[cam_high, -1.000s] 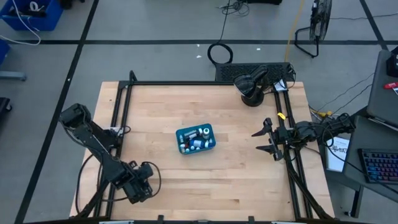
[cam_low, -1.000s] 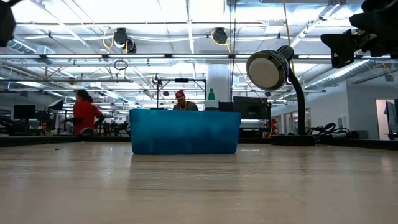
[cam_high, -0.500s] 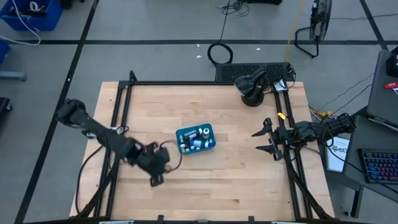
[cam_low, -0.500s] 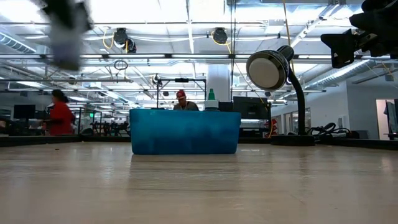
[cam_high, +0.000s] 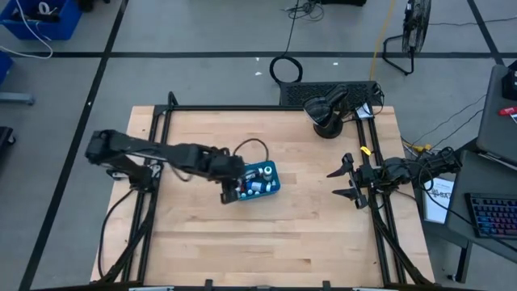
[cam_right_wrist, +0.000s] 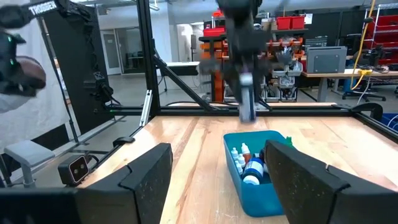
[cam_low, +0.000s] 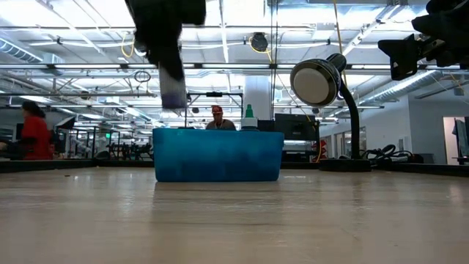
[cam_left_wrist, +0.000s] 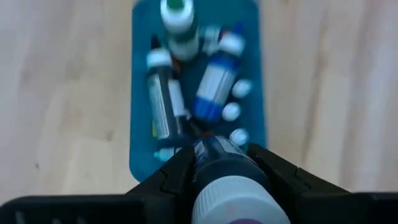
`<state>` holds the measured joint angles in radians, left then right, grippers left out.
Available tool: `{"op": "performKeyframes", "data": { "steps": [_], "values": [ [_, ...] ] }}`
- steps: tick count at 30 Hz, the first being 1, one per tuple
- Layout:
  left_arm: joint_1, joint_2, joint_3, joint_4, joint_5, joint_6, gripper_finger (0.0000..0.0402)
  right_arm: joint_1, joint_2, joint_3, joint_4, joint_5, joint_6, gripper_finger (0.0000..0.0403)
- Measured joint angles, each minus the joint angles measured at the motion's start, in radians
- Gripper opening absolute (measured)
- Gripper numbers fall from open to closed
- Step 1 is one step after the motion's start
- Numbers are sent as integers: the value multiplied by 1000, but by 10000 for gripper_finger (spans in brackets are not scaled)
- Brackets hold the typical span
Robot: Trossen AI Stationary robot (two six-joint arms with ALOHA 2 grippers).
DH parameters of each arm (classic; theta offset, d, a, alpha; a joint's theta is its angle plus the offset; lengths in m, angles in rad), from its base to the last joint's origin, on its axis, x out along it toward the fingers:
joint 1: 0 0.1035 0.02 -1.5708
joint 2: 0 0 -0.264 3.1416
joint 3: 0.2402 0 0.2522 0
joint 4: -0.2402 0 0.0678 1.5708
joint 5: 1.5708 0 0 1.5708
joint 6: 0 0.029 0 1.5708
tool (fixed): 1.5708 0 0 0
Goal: Pick & Place food coloring
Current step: Put the purple food coloring bottle into the blue bin
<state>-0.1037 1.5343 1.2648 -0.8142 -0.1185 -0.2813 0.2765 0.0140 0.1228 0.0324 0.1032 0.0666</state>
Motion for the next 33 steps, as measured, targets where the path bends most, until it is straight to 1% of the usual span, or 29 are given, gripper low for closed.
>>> {"op": "performKeyframes", "data": {
  "steps": [9,14,19,27,29,33],
  "values": [
    [60,222,-19,17,28,40,134,0,0,0,0,0,0,245],
    [75,301,-13,83,55,70,133,0,0,0,0,0,0,246],
    [77,324,-18,183,98,92,133,0,0,0,0,0,0,243],
    [77,328,-18,182,120,60,133,0,2,-1,0,0,0,247],
    [77,328,-18,186,117,58,153,0,2,-1,0,0,0,246],
    [76,329,-18,195,122,46,233,0,2,-1,0,0,0,243]
  ]
}}
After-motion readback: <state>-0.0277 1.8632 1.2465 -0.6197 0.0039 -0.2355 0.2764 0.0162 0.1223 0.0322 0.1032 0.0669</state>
